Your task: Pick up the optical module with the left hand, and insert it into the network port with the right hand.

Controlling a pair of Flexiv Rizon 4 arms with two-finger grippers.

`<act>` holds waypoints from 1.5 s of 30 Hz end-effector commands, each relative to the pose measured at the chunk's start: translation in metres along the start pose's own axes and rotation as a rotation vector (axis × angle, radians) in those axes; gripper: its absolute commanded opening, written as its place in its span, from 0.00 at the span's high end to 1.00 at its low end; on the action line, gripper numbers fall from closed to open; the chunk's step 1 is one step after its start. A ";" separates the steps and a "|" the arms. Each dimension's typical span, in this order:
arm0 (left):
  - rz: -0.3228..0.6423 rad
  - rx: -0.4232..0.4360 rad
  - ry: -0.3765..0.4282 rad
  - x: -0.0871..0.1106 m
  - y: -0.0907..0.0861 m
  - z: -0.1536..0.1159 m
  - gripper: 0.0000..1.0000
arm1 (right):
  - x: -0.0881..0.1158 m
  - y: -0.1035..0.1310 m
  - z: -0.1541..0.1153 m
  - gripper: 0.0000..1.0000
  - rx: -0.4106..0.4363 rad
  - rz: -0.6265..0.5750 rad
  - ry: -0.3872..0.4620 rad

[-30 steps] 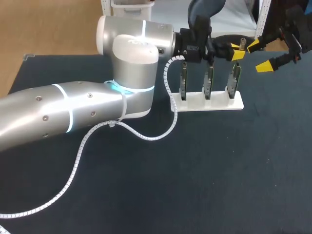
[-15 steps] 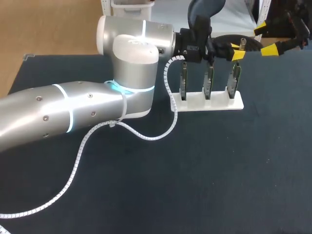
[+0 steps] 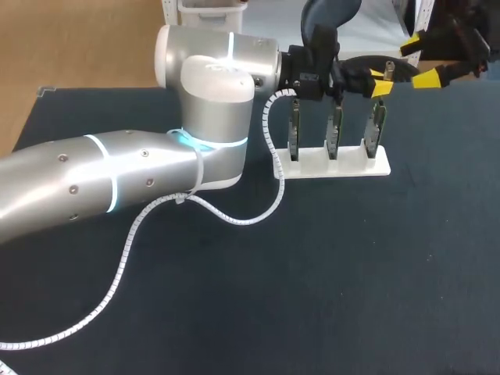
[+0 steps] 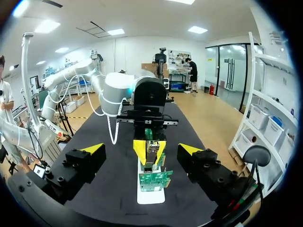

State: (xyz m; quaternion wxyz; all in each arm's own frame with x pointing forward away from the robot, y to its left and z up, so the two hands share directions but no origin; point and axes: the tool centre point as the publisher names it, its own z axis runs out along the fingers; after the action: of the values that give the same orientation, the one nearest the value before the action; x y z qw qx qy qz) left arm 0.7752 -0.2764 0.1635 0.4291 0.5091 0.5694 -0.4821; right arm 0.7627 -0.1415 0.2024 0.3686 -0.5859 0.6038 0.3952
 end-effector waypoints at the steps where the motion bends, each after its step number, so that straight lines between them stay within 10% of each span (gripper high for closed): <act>1: -0.001 0.003 0.002 -0.001 0.002 0.001 1.00 | 0.000 -0.007 0.006 0.00 -0.002 0.003 0.005; 45: -0.001 0.003 0.002 -0.001 0.002 0.001 1.00 | -0.002 -0.020 0.025 0.00 -0.023 0.022 0.033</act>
State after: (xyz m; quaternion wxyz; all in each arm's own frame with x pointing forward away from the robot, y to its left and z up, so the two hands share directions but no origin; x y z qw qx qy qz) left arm 0.7753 -0.2765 0.1635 0.4291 0.5091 0.5694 -0.4821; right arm 0.7802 -0.1173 0.1933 0.3497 -0.5890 0.6121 0.3951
